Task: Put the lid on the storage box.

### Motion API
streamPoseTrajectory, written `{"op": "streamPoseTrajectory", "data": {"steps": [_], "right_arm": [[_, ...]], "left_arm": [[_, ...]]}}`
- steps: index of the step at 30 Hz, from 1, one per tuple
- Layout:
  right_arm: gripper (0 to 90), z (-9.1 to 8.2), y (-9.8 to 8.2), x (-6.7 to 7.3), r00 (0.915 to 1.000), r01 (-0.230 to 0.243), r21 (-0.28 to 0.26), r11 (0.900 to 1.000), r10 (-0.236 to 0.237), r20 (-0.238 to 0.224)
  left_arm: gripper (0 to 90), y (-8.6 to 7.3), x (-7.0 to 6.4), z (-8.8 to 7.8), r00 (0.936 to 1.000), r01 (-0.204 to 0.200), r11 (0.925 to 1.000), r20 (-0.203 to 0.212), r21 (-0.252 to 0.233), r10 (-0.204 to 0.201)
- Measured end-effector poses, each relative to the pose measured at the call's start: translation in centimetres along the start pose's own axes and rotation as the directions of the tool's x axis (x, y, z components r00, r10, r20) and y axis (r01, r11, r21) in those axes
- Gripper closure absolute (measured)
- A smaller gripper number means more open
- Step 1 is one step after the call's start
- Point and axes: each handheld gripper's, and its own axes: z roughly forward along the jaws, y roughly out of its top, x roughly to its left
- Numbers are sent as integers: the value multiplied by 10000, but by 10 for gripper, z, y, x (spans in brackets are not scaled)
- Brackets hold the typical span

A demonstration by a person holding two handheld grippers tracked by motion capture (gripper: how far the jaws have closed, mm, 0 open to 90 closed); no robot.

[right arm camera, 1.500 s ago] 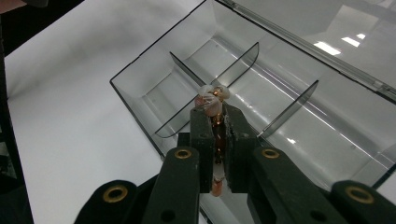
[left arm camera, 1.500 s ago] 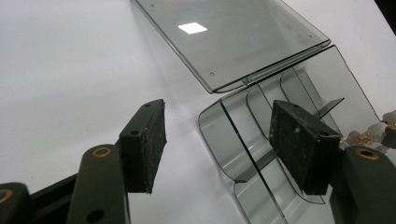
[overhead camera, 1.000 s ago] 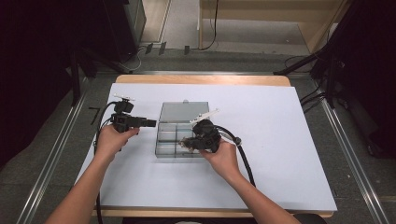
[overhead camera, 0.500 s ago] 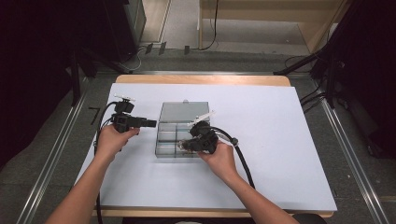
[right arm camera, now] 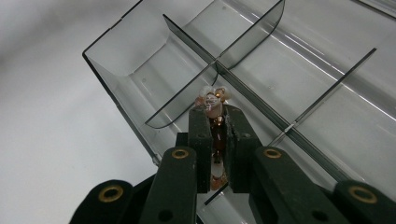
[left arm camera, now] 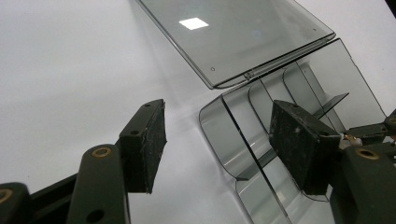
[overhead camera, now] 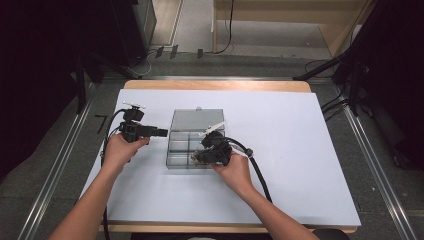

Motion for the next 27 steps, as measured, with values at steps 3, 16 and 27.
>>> {"op": "streamPoseTrajectory", "data": {"steps": [3, 16, 27], "right_arm": [[839, 1, -1, 0, 10000, 35, 0, 10000, -35, -21], [827, 3, -1, 1, 10000, 19, 146, 9999, -20, 28], [781, 2, 0, -1, 10000, -56, 104, 9999, 57, -52]], "left_arm": [[373, 0, 0, 1, 10000, -15, 10000, 6, 7, 15], [373, 0, 0, 2, 10000, -19, 10000, -24, 70, 19], [374, 0, -1, 2, 10000, -12, 10000, -8, 70, 12]]}}
